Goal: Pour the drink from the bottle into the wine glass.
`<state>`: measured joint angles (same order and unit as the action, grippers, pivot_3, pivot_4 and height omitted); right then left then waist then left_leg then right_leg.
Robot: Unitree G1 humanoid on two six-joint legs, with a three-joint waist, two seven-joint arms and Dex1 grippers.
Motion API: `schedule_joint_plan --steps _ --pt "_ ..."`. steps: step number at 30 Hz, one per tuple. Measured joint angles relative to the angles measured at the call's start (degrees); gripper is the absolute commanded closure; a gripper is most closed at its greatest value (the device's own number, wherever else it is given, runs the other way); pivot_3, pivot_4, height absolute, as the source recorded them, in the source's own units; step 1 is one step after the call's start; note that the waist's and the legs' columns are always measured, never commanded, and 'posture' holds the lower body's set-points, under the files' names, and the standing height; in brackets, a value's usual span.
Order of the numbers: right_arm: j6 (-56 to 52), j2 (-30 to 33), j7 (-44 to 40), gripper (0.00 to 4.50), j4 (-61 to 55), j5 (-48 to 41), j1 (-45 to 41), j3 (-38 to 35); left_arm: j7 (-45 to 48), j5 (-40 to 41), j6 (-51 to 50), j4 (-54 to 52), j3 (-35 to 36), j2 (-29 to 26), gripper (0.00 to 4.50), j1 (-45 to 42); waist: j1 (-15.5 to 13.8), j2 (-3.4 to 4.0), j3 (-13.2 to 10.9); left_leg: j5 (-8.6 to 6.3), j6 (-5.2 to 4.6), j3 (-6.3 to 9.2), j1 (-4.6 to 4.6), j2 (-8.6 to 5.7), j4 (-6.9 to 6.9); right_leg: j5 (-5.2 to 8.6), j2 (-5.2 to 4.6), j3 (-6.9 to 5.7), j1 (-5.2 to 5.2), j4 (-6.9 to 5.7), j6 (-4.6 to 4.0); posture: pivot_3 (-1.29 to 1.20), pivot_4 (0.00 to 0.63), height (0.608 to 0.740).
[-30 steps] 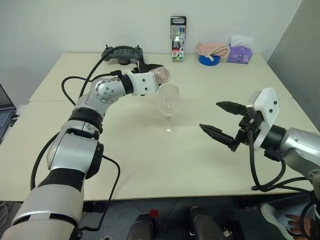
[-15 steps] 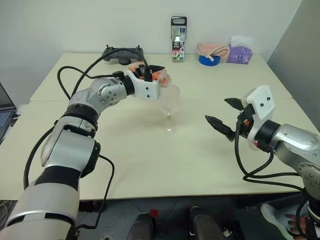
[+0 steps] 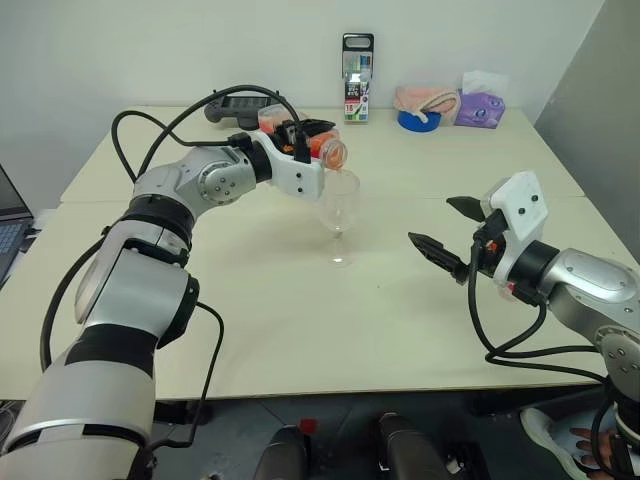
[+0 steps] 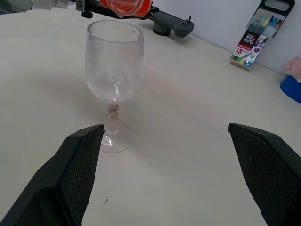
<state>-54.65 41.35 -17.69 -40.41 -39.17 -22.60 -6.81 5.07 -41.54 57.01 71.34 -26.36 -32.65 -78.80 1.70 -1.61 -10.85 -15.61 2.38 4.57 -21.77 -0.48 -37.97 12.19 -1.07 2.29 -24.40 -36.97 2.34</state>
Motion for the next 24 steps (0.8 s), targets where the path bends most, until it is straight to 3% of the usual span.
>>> schedule_joint_plan --steps 24 --pt "0.1 -1.1 -1.1 0.0 0.0 2.1 0.0 0.4 -7.1 -4.9 -0.2 1.2 -4.7 -1.4 2.79 -1.8 0.0 0.0 0.0 0.0 0.0 0.0 0.01 0.0 -0.01 -0.02 0.0 0.0 0.0 -0.03 -0.03 0.0 0.15 0.74"
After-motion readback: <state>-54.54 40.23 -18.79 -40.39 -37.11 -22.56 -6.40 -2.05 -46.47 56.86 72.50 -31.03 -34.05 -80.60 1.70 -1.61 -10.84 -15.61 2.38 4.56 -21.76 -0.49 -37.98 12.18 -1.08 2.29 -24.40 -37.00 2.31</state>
